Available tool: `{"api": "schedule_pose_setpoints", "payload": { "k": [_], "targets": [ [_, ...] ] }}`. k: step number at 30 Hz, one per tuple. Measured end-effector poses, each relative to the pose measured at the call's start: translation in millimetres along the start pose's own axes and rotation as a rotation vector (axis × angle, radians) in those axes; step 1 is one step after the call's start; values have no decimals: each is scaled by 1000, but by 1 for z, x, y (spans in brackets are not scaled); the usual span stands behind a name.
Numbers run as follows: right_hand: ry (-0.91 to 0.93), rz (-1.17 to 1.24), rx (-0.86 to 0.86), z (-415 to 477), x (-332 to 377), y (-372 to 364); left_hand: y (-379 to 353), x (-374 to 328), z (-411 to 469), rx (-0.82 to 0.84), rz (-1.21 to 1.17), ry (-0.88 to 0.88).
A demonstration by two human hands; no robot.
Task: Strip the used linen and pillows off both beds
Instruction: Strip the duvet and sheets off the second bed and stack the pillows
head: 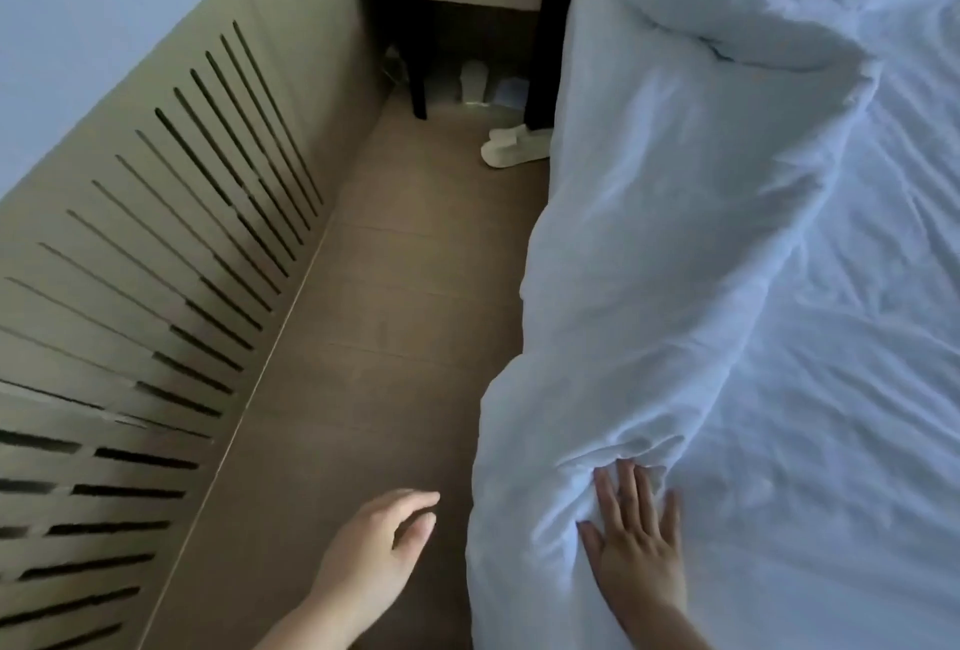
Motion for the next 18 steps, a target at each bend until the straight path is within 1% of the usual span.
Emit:
{"api": "schedule_pose_setpoints", "payload": {
  "k": [2, 4, 8, 9, 12, 15, 17, 18],
  "targets": [
    [-32, -15, -34, 9, 1, -2, 19, 0, 20, 29, -34, -58],
    [-31, -41, -75, 7, 0, -5, 20, -5, 47, 92, -94, -118],
    [-63, -75, -101, 7, -8, -12, -8, -50, 112, 233, 19, -199],
    [-67, -97, -112, 6, -10, -13, -17, -63, 129, 264, 7, -198],
    [-57, -157, -172, 5, -11, -18, -41, -86, 176, 385, -88, -57],
    [-47, -191, -252, 5, -13, -14, -60, -79, 198, 586, -139, 100],
    [-62, -225, -301, 4, -14, -12, -69, -72, 198, 745, -75, 151],
    [-68, -223, -293, 4, -13, -11, -70, -67, 199, 763, -17, 153]
  ]
}}
Point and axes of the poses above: each hand's wrist, its own z-axis towards the middle knuckle, its own y-axis out of the back of the hand, x = y × z, the point moved 8 cm from there along z, towards the middle knuckle, and after that the axes turned 2 degrees about x, right-handed, at the moved point
